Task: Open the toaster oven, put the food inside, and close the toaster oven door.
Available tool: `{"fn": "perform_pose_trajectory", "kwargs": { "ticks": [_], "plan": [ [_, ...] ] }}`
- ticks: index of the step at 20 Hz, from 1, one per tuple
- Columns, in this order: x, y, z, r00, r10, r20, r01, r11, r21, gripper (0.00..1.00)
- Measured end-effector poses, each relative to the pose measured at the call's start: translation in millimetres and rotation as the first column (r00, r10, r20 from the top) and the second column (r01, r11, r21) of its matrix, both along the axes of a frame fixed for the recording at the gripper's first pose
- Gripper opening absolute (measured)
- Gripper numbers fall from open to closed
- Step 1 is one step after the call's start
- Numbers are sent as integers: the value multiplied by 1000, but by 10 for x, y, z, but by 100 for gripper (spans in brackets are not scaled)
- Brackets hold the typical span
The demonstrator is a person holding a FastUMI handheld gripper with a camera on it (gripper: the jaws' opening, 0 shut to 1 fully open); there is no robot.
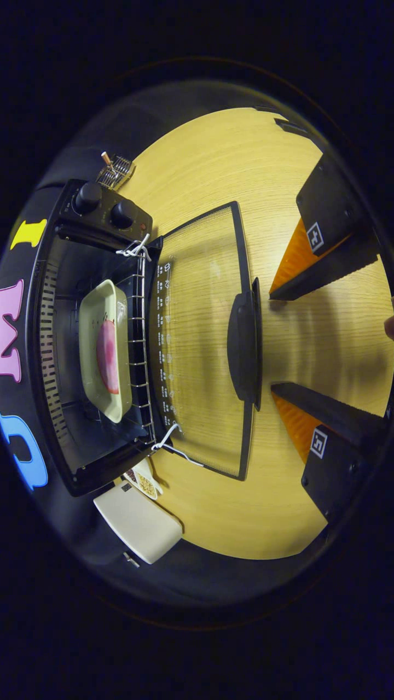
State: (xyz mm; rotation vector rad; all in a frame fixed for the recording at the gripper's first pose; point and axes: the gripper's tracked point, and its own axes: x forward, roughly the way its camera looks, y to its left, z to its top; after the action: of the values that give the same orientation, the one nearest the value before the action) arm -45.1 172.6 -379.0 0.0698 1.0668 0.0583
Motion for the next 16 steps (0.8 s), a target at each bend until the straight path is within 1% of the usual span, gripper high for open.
{"fn": "perform_pose_trajectory", "kwargs": {
  "ticks": [3,6,8,16],
  "plan": [
    [91,-5,-8,1000,-16,18,16,1000,-6,99],
    [102,-21,17,1000,1,29,-1,1000,-23,99],
    [96,-20,89,998,-9,56,10,1000,-15,99],
    [83,-40,402,992,4,125,-5,1000,8,99]
  ]
}}
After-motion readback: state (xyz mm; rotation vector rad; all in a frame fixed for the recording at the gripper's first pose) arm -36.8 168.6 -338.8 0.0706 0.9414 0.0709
